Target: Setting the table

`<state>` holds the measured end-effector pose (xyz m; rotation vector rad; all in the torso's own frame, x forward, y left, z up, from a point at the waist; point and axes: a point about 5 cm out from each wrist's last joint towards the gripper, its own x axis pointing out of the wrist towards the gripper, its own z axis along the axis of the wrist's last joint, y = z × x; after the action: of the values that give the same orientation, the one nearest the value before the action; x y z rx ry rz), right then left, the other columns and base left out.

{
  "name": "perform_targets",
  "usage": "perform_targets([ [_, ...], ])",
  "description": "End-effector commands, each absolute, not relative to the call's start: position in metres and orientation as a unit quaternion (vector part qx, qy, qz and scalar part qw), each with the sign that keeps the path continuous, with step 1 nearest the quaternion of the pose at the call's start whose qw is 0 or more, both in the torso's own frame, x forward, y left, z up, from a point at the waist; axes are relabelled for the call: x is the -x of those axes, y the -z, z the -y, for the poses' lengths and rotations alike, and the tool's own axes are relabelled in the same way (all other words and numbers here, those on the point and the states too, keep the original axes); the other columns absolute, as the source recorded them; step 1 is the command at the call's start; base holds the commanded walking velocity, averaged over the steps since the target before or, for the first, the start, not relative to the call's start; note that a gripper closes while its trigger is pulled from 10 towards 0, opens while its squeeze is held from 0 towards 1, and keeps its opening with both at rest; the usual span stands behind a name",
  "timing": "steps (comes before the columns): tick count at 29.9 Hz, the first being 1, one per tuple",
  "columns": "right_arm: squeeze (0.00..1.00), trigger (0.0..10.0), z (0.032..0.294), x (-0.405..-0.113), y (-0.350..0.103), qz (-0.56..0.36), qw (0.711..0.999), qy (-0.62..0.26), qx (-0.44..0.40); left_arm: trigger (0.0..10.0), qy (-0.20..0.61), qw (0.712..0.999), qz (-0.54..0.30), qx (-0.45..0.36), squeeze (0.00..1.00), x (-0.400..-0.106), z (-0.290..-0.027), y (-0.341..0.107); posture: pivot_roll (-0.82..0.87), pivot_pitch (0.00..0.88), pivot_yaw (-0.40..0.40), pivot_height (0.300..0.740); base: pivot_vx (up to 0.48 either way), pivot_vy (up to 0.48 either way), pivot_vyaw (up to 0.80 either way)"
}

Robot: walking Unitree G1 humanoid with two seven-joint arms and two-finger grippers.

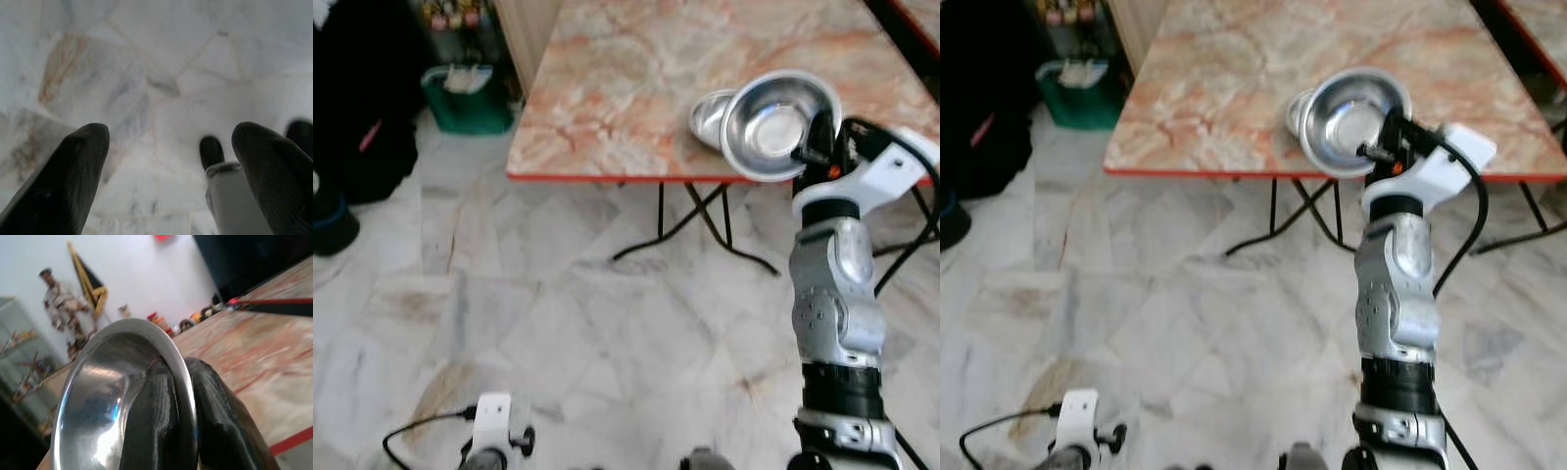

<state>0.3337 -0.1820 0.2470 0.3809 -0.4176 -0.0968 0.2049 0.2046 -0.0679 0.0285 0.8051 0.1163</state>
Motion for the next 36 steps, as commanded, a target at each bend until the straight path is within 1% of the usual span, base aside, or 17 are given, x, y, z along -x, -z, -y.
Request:
perform_targets([
  [1, 0.00, 10.0, 0.184, -0.332, -0.249, 0.212, 0.956, 0.052, -0.196, 10.0, -0.053, 0.916, -0.398, -0.016, 0.00, -0.201, -0.203, 0.070, -0.08, 0.175, 0.072, 0.740, 0.341, 0.000, -0.59],
  [13, 0.00, 10.0, 0.184, -0.331, -0.252, 0.219, 0.957, 0.045, -0.187, 10.0, -0.046, 0.915, -0.401, -0.016, 0.00, -0.199, -0.195, 0.073, -0.09, 0.137, 0.067, 0.740, 0.359, 0.000, 0.00],
  [18, 0.00, 10.0, 0.182, -0.332, -0.252, 0.217, 0.959, 0.040, -0.177, 10.0, -0.046, 0.914, -0.403, -0.016, 0.00, -0.198, -0.195, 0.073, -0.09, 0.137, 0.067, 0.740, 0.356, 0.000, 0.00],
  [19, 0.00, 10.0, 0.179, -0.335, -0.242, 0.188, 0.971, 0.038, -0.144, 10.0, -0.047, 0.913, -0.405, -0.016, 0.00, -0.197, -0.197, 0.074, -0.08, 0.133, 0.059, 0.740, 0.360, 0.000, 0.00],
  [22, 0.00, 10.0, 0.178, -0.338, -0.220, 0.133, 0.989, 0.034, -0.059, 10.0, -0.049, 0.912, -0.406, -0.015, 0.00, -0.197, -0.199, 0.073, -0.08, 0.137, 0.055, 0.740, 0.361, 0.000, 0.00],
  [23, 0.00, 10.0, 0.178, -0.338, -0.220, 0.133, 0.989, 0.034, -0.059, 10.0, -0.049, 0.912, -0.406, -0.015, 0.00, -0.197, -0.199, 0.073, -0.08, 0.137, 0.055, 0.740, 0.364, 0.000, 0.00],
  [24, 0.00, 10.0, 0.181, -0.339, -0.210, 0.104, 0.994, 0.034, -0.017, 10.0, -0.049, 0.912, -0.406, -0.014, 0.00, -0.198, -0.199, 0.073, -0.08, 0.145, 0.054, 0.740, 0.480, 0.000, 0.00],
  [25, 0.00, 10.0, 0.184, -0.339, -0.202, 0.076, 0.996, 0.026, 0.047, 10.0, -0.050, 0.912, -0.407, -0.013, 0.00, -0.198, -0.200, 0.073, -0.08, 0.151, 0.055, 0.740, 0.360, 0.000, 0.00],
  [27, 0.00, 10.0, 0.187, -0.338, -0.200, 0.070, 0.994, 0.016, 0.087, 10.0, -0.050, 0.912, -0.407, -0.012, 0.00, -0.198, -0.201, 0.073, -0.09, 0.152, 0.056, 0.740, 0.358, 0.000, 0.00],
  [31, 0.00, 10.0, 0.192, -0.336, -0.207, 0.081, 0.993, 0.017, 0.088, 10.0, -0.050, 0.912, -0.406, -0.012, 0.00, -0.198, -0.201, 0.073, -0.09, 0.156, 0.058, 0.740, 0.345, 0.000, 0.00],
  [36, 0.00, 10.0, 0.193, -0.337, -0.209, 0.084, 0.992, 0.020, 0.094, 10.0, -0.049, 0.913, -0.404, -0.013, 0.00, -0.200, -0.201, 0.072, -0.09, 0.168, 0.060, 0.740, 0.345, 0.000, 0.00],
])
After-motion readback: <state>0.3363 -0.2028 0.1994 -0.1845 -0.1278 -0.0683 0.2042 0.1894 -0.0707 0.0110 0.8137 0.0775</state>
